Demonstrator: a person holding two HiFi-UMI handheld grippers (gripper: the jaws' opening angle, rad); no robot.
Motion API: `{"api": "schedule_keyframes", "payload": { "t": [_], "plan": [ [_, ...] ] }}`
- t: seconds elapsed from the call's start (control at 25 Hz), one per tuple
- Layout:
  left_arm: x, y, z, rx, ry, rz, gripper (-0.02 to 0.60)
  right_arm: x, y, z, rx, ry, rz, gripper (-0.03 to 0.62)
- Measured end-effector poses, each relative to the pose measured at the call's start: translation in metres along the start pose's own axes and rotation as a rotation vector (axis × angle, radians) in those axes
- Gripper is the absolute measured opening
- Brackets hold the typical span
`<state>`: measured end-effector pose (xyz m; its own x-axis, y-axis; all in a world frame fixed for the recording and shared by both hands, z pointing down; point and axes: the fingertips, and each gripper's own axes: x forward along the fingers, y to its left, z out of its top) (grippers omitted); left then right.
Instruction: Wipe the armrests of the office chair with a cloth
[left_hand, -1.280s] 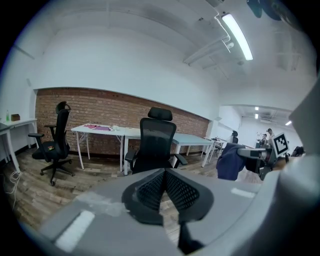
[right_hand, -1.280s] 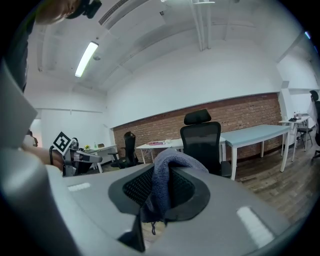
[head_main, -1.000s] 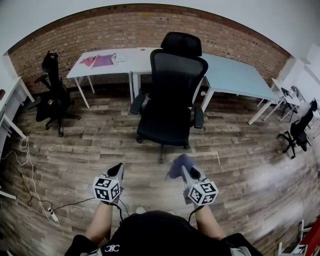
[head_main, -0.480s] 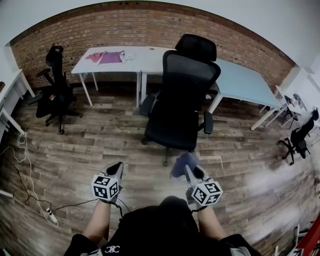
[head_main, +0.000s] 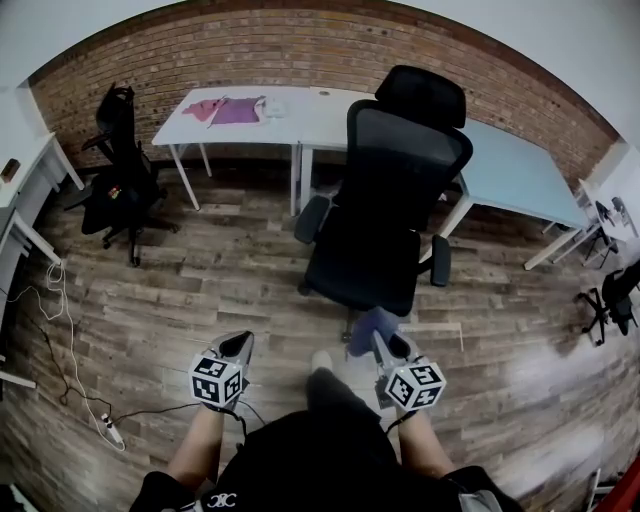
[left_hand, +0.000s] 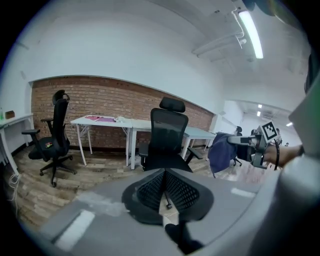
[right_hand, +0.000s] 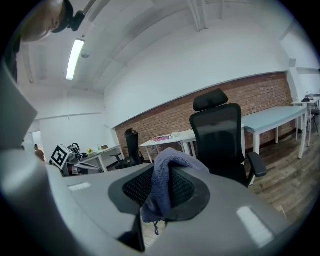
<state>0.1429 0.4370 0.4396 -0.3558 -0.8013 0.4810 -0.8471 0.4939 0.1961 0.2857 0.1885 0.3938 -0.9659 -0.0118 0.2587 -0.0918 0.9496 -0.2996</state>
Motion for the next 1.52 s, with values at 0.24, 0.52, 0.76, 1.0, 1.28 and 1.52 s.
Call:
{"api": "schedule_keyframes", "payload": {
  "t": [0.24, 0.52, 0.76, 1.0, 1.28, 1.52],
  "plan": [
    [0.059, 0.033, 0.055, -0.074, -0.019, 0.052, 0.006, 0.077, -0.037, 0.041, -0.042, 0.026, 0.080, 0.075],
    [0.133, 0.046, 0.117, -0.051, -0.003, 0.084, 0.006, 0.158, -0.079, 0.082, -0.079, 0.082, 0.189, 0.075],
    [0.160, 0.061, 0.138, -0.049, 0.016, 0.131, 0.006, 0.207, -0.102, 0.086, -0.067, 0.142, 0.245, 0.075],
    [0.186, 0.084, 0.140, -0.081, 0.041, 0.138, 0.006, 0.243, -0.108, 0.079, -0.067, 0.192, 0.260, 0.075],
    [0.239, 0.129, 0.160, -0.028, 0.069, 0.047, 0.006, 0.299, -0.113, 0.078, -0.051, 0.217, 0.204, 0.075],
    [0.293, 0.206, 0.203, 0.003, 0.063, -0.049, 0.006, 0.371, -0.106, 0.080, -0.021, 0.228, 0.097, 0.075]
  ]
}}
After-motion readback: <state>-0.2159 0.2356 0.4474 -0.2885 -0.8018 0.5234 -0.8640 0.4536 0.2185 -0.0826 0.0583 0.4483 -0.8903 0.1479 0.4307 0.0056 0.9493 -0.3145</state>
